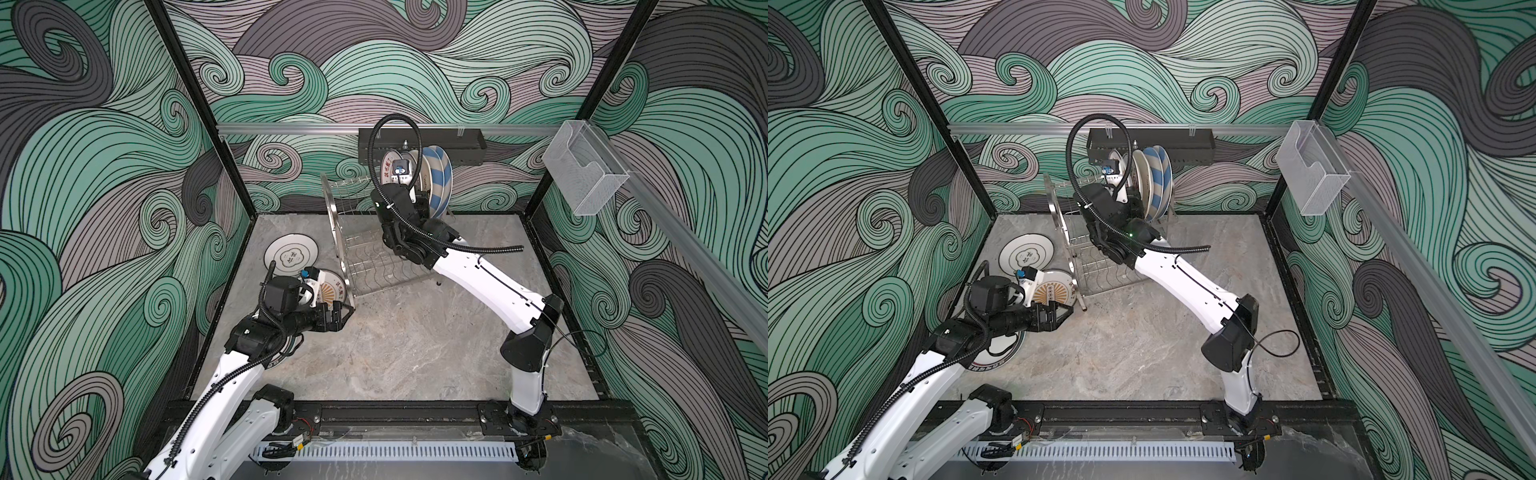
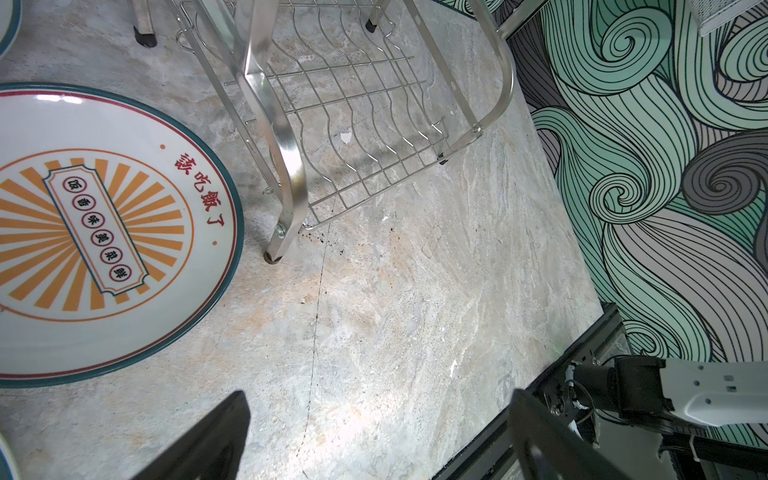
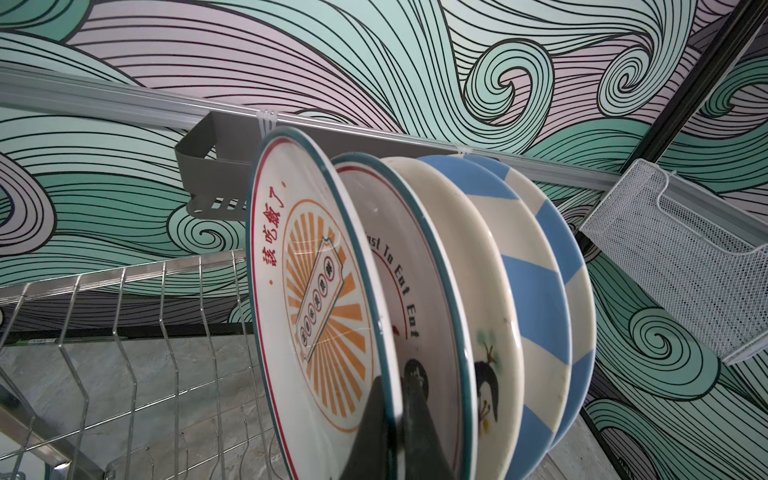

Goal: Load the plates into the dish rack
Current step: 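Lower the sunburst plate into the rack beside the red-lettered plate, right gripper, then open the right gripper and withdraw it from the rack toward the table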

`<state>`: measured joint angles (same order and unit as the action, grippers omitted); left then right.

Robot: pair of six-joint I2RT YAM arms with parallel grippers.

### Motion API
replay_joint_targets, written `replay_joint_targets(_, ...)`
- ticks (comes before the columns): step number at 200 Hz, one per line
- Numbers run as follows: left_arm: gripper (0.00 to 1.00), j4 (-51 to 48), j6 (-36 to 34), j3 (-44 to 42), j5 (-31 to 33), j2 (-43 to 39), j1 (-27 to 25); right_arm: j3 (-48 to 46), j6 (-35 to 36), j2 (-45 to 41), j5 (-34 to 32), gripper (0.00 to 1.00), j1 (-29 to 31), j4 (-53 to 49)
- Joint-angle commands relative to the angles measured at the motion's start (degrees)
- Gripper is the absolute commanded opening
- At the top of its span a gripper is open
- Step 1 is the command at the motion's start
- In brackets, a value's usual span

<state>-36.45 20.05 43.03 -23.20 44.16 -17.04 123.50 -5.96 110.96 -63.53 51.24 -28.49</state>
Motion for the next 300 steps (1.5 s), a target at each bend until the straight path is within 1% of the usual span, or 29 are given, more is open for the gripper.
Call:
replay_joint_targets(1, 0.99, -0.7, -0.6, 0.2, -0.4, 0.0, 0.4, 0.5, -2.1, 0.3, 0.7, 0.00, -0.3, -0.4)
replay_joint_targets(11, 0.99, -0.7, -0.7, 0.2, -0.4, 0.0, 0.4, 0.5, -2.1, 0.3, 0.8, 0.00, -0.3, -0.7)
replay_joint_targets(16, 0.99, -0.6, -0.7, 0.3, -0.4, 0.0, 0.4, 0.5, -2.1, 0.3, 0.8, 0.04, -0.3, -0.8)
replay_joint_targets(17, 0.99, -0.6, -0.6, 0.3, -0.4, 0.0, 0.4, 0.5, -2.1, 0.3, 0.9, 0.06, -0.3, -0.8)
replay_joint_targets(19, 0.99, -0.6, -0.7, 0.2, -0.3, 0.0, 0.4, 0.5, -2.0, 0.3, 0.9, 0.08, -0.3, -0.9)
replay_joint_targets(29, 0.99, -0.6, -0.6, 0.3, -0.3, 0.0, 0.4, 0.5, -1.8, 0.3, 0.9, 0.12, -0.3, -0.9)
replay_joint_targets(54, 0.99, -0.6, -0.7, 0.3, -0.2, 0.1, 0.4, 0.6, -1.1, 0.1, 0.9, 0.17, -0.3, -0.9)
replay_joint_targets(68, 0.99, -0.6, -0.6, 0.3, -0.1, 0.0, 0.4, 0.7, -0.4, 0.0, 1.8, 0.22, -0.4, -0.5)
replay_joint_targets(87, 0.99, -0.5, -0.6, 0.2, -0.4, 0.2, 0.4, 1.3, 0.9, -0.1, 2.0, 0.24, -0.4, -1.1)
replay_joint_targets(103, 0.99, -0.5, -0.6, 0.3, -0.1, 0.2, 0.4, 2.0, 1.8, -0.6, 2.9, 0.31, -0.4, -1.5)
replay_joint_targets(155, 0.98, -0.9, -0.3, 0.5, 1.5, 0.9, 0.4, 3.5, 4.2, -3.6, 11.4, 0.56, 0.5, -3.7)
replay_joint_targets(166, 0.99, -1.6, -0.1, 0.5, 3.1, 1.1, 0.4, 3.6, 4.1, -4.6, 13.6, 0.57, 0.6, -4.4)
replay_joint_targets(186, 0.99, -3.8, 0.3, 1.4, 7.9, 2.2, 0.4, 3.5, 3.8, -6.9, 18.6, 0.58, 0.8, -5.7)
replay_joint_targets(213, 0.98, -4.5, 0.6, 1.9, 10.6, 2.9, 0.4, 1.9, 3.8, -11.5, 24.5, 0.66, 1.4, -6.0)
replay_joint_targets(229, 0.99, -5.8, 0.7, 2.2, 12.6, 2.9, 0.4, -2.8, 4.2, -16.2, 30.7, 0.68, 1.5, -4.0)
replay_joint_targets(245, 0.99, -8.4, 1.5, 3.1, 16.4, 2.9, 0.4, -11.6, 5.2, -22.6, 37.1, 0.71, 1.5, -0.3)
replay_joint_targets(260, 0.99, -9.3, 2.5, 3.2, 18.8, 2.4, 0.4, -19.6, 5.4, -28.7, 41.4, 0.73, 1.5, 1.1)
replay_joint_targets(276, 0.99, -10.3, 4.2, 3.2, 21.4, 2.4, 0.4, -29.7, 4.0, -35.7, 47.3, 0.75, 1.5, 2.5)
replay_joint_targets(291, 0.99, -11.1, 6.0, 3.1, 24.7, 2.5, 0.4, -40.6, 2.6, -42.9, 53.3, 0.81, 1.5, 5.3)
replay_joint_targets(300, 0.99, -11.6, 6.9, 2.7, 26.8, 2.3, 0.4, -47.1, 1.2, -46.9, 55.7, 0.83, 1.5, 6.9)
